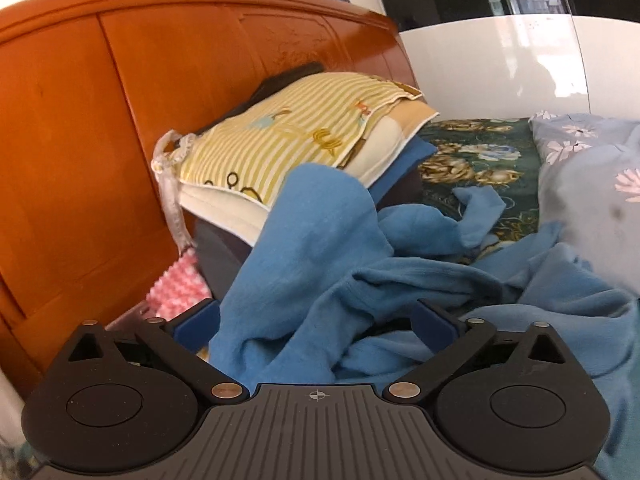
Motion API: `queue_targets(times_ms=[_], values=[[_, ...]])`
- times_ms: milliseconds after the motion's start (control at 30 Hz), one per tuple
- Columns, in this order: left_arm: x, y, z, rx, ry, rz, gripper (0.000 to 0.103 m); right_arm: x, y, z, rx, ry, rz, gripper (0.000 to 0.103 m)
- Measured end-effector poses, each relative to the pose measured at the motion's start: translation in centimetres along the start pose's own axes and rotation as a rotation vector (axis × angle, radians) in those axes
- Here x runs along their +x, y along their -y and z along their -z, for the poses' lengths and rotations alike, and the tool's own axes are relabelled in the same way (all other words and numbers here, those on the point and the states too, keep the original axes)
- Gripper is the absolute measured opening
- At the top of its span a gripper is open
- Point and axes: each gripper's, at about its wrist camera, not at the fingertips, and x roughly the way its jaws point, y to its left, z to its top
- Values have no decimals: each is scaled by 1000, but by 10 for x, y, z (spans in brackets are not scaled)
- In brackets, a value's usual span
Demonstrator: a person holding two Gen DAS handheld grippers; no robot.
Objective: Fold clothes
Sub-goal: 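Move the left tool toward the crumpled blue cloth by the pillows, then close the left tool on the blue cloth and lift it up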
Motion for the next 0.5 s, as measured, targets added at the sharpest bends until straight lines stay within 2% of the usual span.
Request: queue_targets(times_ms=[133,200,267,333,400,433,500], values=[[18,11,3,60,-32,-48,102,0,1,-1,-6,-3,-2,102],[27,16,4,83,-55,-47,87,0,2,-1,-4,-2,-2,102],[31,17,6,62,-74,-30,58,0,2,0,-4,0,0,102],[34,14,9,9,-100,24,35,0,2,1,-5,2,2,102],[36,9,11,-48,-117,36,21,1,1,1,-8,0,6,102],[36,7,12,-70,-117,32,9,1,0,1,-10,-1,7,102],[33,0,13,-116,-108,54,6,0,1,1,-9,-3,5,102]])
